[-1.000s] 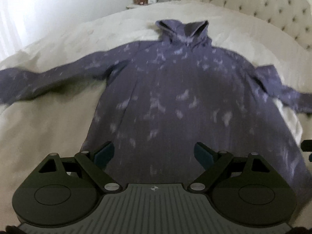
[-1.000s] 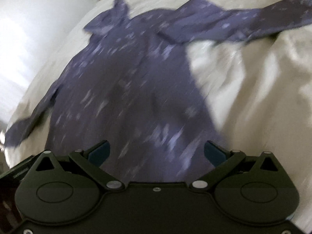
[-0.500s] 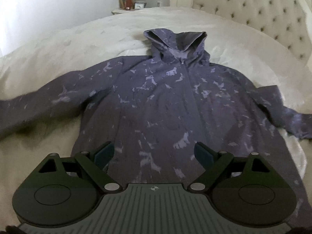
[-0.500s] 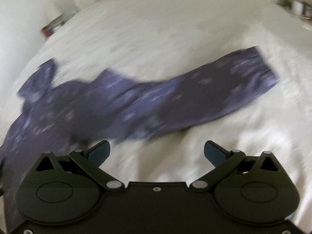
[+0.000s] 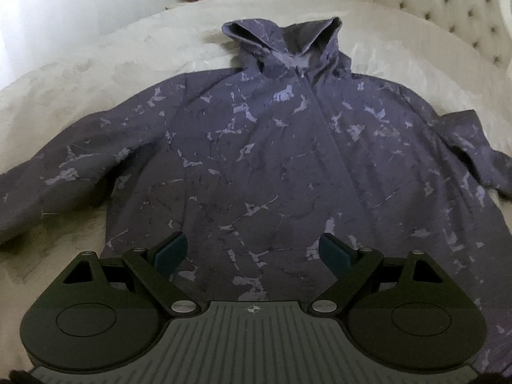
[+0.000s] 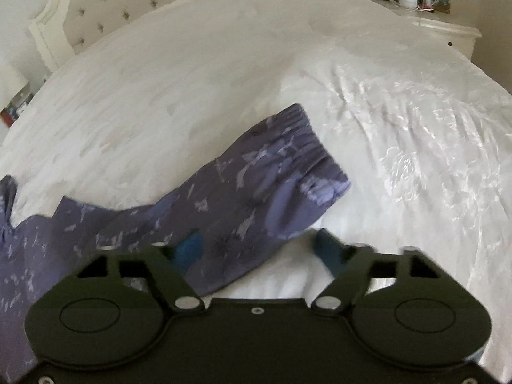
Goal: Fold large clothes
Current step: 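Grasp the cuff of the purple jacket sleeve with the right gripper, then fold the held sleeve across the jacket body and open the right gripper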
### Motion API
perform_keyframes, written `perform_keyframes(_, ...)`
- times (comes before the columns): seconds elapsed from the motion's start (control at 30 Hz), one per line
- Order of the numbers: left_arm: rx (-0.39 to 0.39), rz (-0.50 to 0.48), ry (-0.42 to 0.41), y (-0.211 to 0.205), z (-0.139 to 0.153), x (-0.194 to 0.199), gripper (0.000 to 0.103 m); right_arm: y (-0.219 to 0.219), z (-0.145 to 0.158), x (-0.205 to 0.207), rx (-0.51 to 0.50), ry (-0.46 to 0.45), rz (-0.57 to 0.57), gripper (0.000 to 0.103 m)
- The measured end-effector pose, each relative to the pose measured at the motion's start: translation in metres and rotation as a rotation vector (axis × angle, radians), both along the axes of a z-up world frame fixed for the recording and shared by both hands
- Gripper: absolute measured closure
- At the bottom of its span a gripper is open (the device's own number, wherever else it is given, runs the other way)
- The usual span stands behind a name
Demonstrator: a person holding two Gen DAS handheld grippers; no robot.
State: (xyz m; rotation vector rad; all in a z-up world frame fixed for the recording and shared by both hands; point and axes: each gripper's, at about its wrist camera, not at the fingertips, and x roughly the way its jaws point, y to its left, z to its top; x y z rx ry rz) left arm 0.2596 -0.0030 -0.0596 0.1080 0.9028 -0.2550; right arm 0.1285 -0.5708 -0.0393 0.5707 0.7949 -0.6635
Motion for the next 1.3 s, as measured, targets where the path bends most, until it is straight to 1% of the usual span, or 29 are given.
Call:
perform_keyframes(0.03, -0.001, -0.005, 0.004, 0.002, -0.001, 0.002, 0.013, -0.002, 0.0, 0.0, -0.01, 0.002, -0.003, 0.05)
perform_keyframes(0.07, -0.002, -0.009, 0.008, 0.003, -0.002, 0.004, 0.013, -0.001, 0.001, 0.0, -0.032, 0.013, -0.008, 0.055)
perform_keyframes(0.1, -0.005, -0.014, 0.012, 0.005, -0.003, 0.006, 0.013, 0.0, 0.003, 0.001, -0.05, 0.018, -0.007, 0.064)
perform_keyframes(0.13, -0.008, -0.018, 0.015, 0.007, -0.003, 0.008, 0.013, 0.002, 0.005, 0.003, -0.063, 0.016, 0.001, 0.077)
perform_keyframes(0.17, -0.013, -0.02, 0.015, 0.01, -0.003, 0.011, 0.013, 0.004, 0.008, 0.005, -0.069, 0.01, 0.006, 0.082)
perform_keyframes(0.23, -0.021, -0.022, 0.016, 0.014, -0.003, 0.016, 0.013, 0.01, 0.017, 0.01, -0.092, 0.011, 0.013, 0.085)
perform_keyframes(0.37, -0.044, -0.019, 0.005, 0.023, -0.007, 0.027, 0.013, 0.029, 0.041, 0.029, -0.155, 0.005, 0.066, 0.087)
perform_keyframes(0.53, -0.079, -0.016, -0.025, 0.033, -0.015, 0.029, 0.013, 0.065, 0.079, 0.061, -0.212, -0.037, 0.166, 0.09)
perform_keyframes(0.7, -0.111, -0.033, -0.045, 0.042, -0.013, 0.025, 0.013, 0.124, 0.116, 0.097, -0.262, -0.104, 0.311, 0.09)
perform_keyframes(0.83, -0.153, -0.006, -0.067, 0.059, -0.005, 0.023, 0.013, 0.179, 0.138, 0.128, -0.264, -0.177, 0.444, 0.09)
perform_keyframes(1.0, -0.237, 0.046, -0.085, 0.079, 0.003, 0.024, 0.013, 0.247, 0.143, 0.165, -0.214, -0.272, 0.591, 0.09)
perform_keyframes(1.07, -0.257, 0.061, -0.098, 0.085, 0.005, 0.024, 0.013, 0.278, 0.138, 0.178, -0.182, -0.313, 0.65, 0.09)
perform_keyframes(1.17, -0.298, 0.07, -0.1, 0.092, 0.006, 0.024, 0.013, 0.315, 0.13, 0.19, -0.153, -0.35, 0.732, 0.09)
perform_keyframes(1.3, -0.347, 0.062, -0.087, 0.098, 0.006, 0.023, 0.013, 0.357, 0.112, 0.206, -0.087, -0.364, 0.836, 0.09)
